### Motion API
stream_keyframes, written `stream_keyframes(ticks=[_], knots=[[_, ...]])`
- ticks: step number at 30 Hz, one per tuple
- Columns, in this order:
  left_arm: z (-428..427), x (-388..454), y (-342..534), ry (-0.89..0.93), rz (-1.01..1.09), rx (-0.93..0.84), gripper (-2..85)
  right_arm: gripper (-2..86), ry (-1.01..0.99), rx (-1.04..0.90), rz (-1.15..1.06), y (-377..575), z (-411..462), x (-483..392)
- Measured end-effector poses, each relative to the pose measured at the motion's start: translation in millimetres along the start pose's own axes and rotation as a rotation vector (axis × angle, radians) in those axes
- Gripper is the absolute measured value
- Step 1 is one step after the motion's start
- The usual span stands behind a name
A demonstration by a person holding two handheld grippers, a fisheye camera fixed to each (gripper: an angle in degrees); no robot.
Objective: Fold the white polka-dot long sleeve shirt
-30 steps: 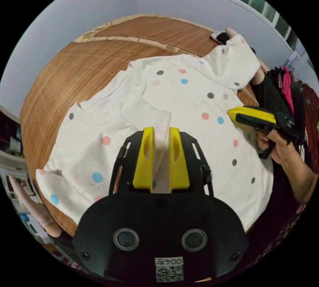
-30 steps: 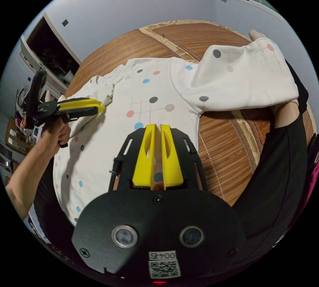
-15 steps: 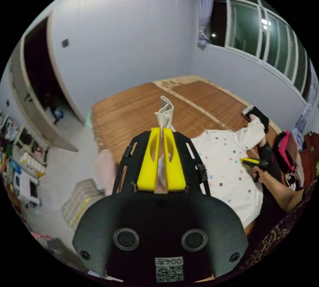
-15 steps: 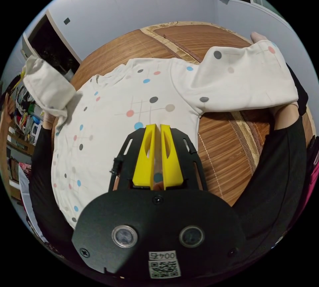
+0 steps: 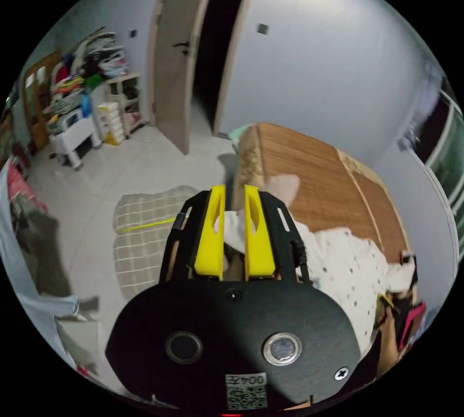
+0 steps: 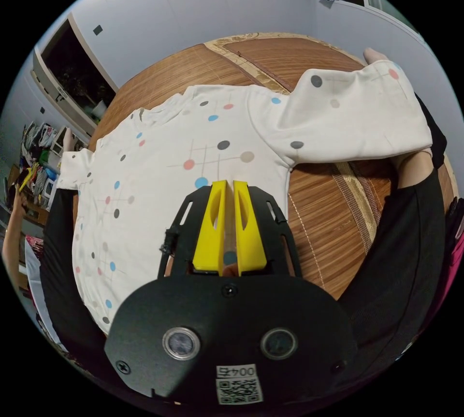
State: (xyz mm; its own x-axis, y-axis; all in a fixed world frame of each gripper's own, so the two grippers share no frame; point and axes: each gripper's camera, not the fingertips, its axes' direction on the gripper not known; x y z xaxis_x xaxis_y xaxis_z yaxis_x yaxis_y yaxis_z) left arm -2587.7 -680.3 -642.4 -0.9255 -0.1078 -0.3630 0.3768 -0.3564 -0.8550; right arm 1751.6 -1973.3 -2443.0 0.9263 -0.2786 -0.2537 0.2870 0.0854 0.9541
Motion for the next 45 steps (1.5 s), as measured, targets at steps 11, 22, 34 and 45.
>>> stream_keyframes(ticks=[11,22,34,45], knots=[[182.9,246.8,101.6,0.179,0.425,-0.204,4.6,3.6,-0.031,0.004,0.011,-4.9,4.8,2.0],[267.4,227.7,105.7,0.162,0.31,-0.287,8.6,4.0,-0.004,0.003,-0.006,-17.4,13.9,-11.0],[265.7,200.6,143.7,0.227,0.295,-0.272,12.8,5.7,0.023,0.012,-0.044,-39.3,29.8,-33.7],[282.4,218.1,170.4,0.274,0.35,-0.262,13.4,8.6,0.021,0.056,-0.092,-68.4,44.5,-58.7]])
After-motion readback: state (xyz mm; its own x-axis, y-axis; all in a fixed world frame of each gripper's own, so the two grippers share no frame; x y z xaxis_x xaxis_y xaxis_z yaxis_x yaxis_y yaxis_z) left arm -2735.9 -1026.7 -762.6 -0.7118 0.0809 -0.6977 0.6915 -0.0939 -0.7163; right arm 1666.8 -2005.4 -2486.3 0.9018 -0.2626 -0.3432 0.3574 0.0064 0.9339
